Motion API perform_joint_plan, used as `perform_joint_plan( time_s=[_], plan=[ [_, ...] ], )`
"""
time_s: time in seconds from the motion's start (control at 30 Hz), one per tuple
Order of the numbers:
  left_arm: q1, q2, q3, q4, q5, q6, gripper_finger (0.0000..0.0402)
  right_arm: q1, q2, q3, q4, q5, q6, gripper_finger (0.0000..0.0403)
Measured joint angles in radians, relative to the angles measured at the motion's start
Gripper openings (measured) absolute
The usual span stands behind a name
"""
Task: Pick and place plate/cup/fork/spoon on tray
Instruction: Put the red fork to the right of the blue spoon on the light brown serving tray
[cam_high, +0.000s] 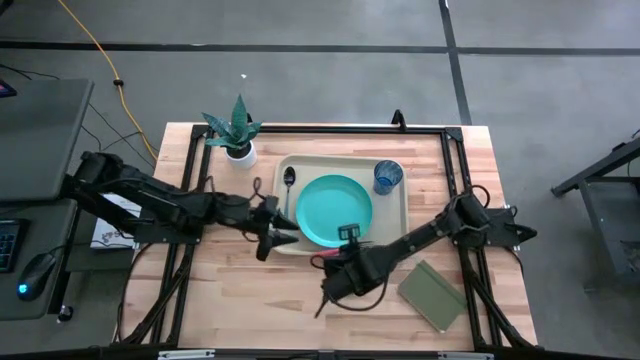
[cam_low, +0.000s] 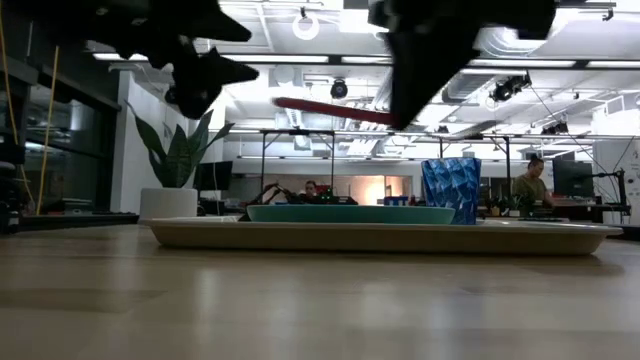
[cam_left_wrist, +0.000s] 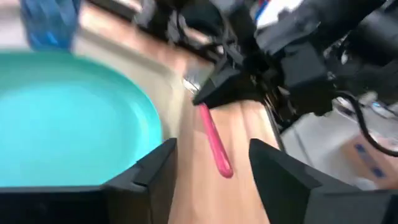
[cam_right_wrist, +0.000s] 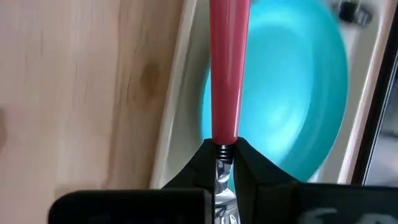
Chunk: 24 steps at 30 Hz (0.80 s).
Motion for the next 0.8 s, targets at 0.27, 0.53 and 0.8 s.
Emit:
perform_joint_plan(
  time_s=[0.27, 0.53, 0.8],
  plan=[
    [0.028, 0.134, 0.105, -0.058, 0.255, -0.185, 0.0196, -0.019, 0.0, 0.0, 0.175, -0.003, -0.218, 0.0009],
    [0.003, 0.225, 0.139, -0.114, 0.356, -0.237, 0.0197, -0.019, 0.0, 0.0, 0.27, -0.016, -0.313, 0.0009],
    [-0.002, 0.264, 0.141, -0.102, 0.357, -0.249, 0.0197, -0.027, 0.0, 0.0, 0.295, -0.021, -0.327, 0.0009]
  ],
)
